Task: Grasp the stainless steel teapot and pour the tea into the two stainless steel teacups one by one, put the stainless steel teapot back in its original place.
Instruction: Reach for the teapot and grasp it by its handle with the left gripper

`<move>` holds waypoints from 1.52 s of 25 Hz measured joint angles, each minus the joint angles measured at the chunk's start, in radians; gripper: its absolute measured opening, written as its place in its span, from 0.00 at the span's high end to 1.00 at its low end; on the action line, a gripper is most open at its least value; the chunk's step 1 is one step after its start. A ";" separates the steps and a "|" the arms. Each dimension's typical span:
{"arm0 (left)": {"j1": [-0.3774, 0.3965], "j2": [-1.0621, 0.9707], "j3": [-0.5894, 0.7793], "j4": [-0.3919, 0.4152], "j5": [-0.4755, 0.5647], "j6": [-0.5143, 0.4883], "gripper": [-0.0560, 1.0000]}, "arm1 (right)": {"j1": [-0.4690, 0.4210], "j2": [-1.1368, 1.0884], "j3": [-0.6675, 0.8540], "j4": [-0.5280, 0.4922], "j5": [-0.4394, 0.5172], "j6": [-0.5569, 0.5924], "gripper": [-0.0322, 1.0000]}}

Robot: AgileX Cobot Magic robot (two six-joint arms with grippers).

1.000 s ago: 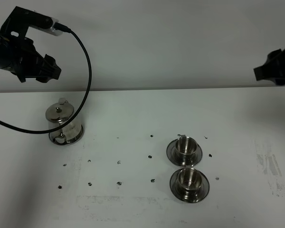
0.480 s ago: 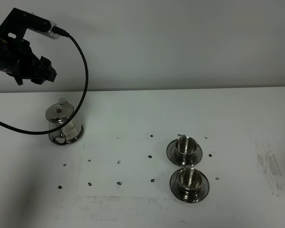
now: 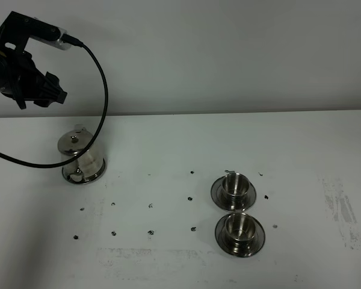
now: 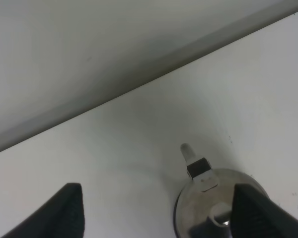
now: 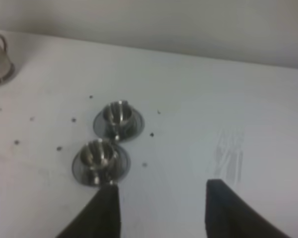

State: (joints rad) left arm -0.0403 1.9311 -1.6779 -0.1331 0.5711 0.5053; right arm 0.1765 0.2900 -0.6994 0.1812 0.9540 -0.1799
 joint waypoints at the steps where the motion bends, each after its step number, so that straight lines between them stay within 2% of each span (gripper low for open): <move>1: 0.001 0.000 0.000 0.000 0.000 0.001 0.36 | 0.000 -0.028 0.022 -0.001 0.013 0.002 0.61; 6: 0.001 0.000 0.000 0.011 0.000 0.001 0.36 | 0.000 -0.133 0.109 -0.002 0.092 0.023 0.61; 13: 0.001 0.000 0.000 0.026 0.000 0.002 0.36 | 0.000 -0.218 0.174 -0.033 0.155 0.033 0.61; 23: 0.001 0.000 0.000 0.027 -0.001 0.002 0.36 | -0.003 -0.285 0.176 -0.050 0.160 0.053 0.63; 27: 0.001 0.000 0.000 0.026 -0.004 0.003 0.36 | -0.057 -0.297 0.176 -0.048 0.160 0.053 0.63; 32: 0.001 0.000 0.000 0.026 -0.004 0.003 0.36 | -0.169 -0.297 0.176 -0.041 0.160 0.054 0.63; 38: 0.001 0.000 0.000 0.026 -0.014 0.003 0.36 | -0.189 -0.297 0.176 -0.040 0.160 0.052 0.63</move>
State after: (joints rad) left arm -0.0392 1.9311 -1.6779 -0.1071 0.5568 0.5079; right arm -0.0129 -0.0069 -0.5238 0.1408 1.1138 -0.1280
